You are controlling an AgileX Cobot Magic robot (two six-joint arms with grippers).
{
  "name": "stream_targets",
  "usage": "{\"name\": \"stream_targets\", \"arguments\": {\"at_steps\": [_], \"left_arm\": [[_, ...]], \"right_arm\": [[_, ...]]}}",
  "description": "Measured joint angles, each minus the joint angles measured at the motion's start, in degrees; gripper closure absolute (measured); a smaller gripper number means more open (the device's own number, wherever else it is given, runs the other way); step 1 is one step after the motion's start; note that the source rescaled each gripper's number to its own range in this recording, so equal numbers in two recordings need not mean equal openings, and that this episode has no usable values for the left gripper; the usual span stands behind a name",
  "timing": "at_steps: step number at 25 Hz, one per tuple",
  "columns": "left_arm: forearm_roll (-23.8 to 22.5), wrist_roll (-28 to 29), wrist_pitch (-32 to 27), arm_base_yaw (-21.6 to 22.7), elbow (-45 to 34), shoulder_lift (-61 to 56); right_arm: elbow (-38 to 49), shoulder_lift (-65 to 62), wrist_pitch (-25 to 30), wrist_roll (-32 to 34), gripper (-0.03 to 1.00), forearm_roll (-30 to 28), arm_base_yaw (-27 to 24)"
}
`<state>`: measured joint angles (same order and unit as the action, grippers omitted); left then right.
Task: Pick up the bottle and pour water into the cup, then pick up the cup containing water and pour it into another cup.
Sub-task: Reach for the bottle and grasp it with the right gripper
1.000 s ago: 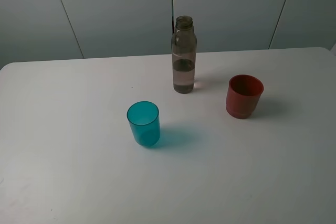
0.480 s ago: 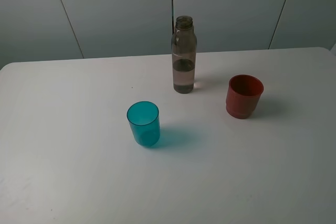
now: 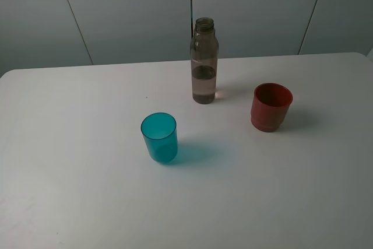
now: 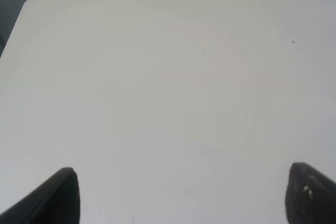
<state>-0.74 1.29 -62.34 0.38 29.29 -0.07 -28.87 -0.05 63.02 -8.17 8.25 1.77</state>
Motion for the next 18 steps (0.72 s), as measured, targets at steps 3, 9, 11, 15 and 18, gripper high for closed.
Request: {"name": "stream_targets", "arguments": {"at_steps": [3, 9, 11, 15, 18], "left_arm": [[0.0, 0.0, 0.0, 0.0, 0.0, 0.0], [0.0, 0.0, 0.0, 0.0, 0.0, 0.0], [0.0, 0.0, 0.0, 0.0, 0.0, 0.0], [0.0, 0.0, 0.0, 0.0, 0.0, 0.0], [0.0, 0.0, 0.0, 0.0, 0.0, 0.0]], "right_arm": [[0.0, 0.0, 0.0, 0.0, -0.03, 1.8, 0.0], [-0.9, 0.0, -9.5, -1.7, -0.03, 5.1, 0.0], [-1.1, 0.9, -15.5, -3.3, -0.03, 7.5, 0.0], [-1.0, 7.4, -24.1, -11.8, -0.03, 14.9, 0.0], [0.0, 13.6, -28.0, -20.3, -0.03, 23.5, 0.8]]}}
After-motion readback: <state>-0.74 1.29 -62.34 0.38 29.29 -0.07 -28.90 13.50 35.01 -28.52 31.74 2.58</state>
